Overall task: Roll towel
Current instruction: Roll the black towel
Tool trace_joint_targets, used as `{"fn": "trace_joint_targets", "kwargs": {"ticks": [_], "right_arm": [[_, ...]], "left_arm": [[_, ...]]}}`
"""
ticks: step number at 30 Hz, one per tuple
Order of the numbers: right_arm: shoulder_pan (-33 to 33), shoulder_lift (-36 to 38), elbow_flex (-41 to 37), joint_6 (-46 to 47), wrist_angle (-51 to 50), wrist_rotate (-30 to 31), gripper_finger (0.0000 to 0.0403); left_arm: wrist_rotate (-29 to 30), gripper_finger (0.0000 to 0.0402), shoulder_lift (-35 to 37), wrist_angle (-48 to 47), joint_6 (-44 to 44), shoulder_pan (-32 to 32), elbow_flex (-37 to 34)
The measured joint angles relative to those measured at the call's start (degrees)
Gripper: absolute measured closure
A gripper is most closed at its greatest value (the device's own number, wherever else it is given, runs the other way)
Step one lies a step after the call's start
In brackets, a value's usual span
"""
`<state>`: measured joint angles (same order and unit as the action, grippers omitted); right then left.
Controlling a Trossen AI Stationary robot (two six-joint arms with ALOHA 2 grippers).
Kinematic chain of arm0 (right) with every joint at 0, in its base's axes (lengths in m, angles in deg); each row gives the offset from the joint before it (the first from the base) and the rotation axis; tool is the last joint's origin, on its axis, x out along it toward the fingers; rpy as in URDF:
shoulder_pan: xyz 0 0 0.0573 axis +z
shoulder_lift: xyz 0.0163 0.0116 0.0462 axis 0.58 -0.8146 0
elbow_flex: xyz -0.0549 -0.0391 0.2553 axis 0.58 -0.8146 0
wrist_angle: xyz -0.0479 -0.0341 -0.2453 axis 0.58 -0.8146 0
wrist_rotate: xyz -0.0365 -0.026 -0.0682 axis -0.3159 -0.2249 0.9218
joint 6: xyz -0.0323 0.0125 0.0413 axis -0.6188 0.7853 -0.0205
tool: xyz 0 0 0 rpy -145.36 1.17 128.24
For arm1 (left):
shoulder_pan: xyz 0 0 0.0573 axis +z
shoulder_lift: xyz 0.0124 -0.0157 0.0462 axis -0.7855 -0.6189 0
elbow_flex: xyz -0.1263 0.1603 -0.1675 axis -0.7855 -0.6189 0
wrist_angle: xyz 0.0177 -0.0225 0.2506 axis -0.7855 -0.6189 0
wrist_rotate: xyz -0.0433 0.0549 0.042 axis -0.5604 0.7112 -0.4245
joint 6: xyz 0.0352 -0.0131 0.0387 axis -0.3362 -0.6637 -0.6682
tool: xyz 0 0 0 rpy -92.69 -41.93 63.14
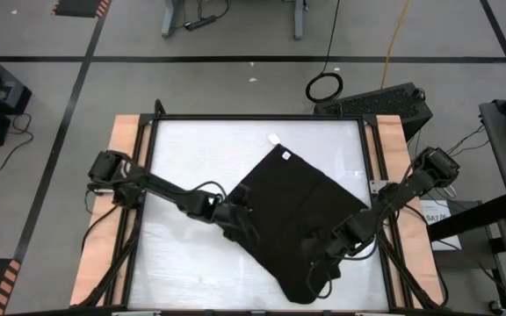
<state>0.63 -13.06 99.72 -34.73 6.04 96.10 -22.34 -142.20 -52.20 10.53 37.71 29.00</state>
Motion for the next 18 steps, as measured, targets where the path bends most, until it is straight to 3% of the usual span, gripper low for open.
{"fn": "trace_joint_targets", "kwargs": {"ticks": [3, 9, 14, 18], "right_arm": [[-0.28, -0.01, 0.0, 0.02, -0.18, 3.13, 0.0253], [-2.74, -0.46, -1.82, -1.42, 4.11, 3.19, 0.027], [-5.75, -0.46, -7.93, -2.56, 14.41, 2.73, 0.0278], [-9.01, -0.48, -12.93, -3.18, 20.62, 3.04, 0.028]], "left_arm": [[-0.67, 0.0258, -3.27, 0.14, -2.03, 2.1, -0.05], [0.68, 0.0258, -5.21, -6.05, -8.32, 5.26, 0.05], [8.98, 0.0258, -5.36, -9.26, -17.82, 8.57, -0.11], [12.35, 0.0258, -5.41, -9.15, -25.03, 12.55, -0.17]]}}
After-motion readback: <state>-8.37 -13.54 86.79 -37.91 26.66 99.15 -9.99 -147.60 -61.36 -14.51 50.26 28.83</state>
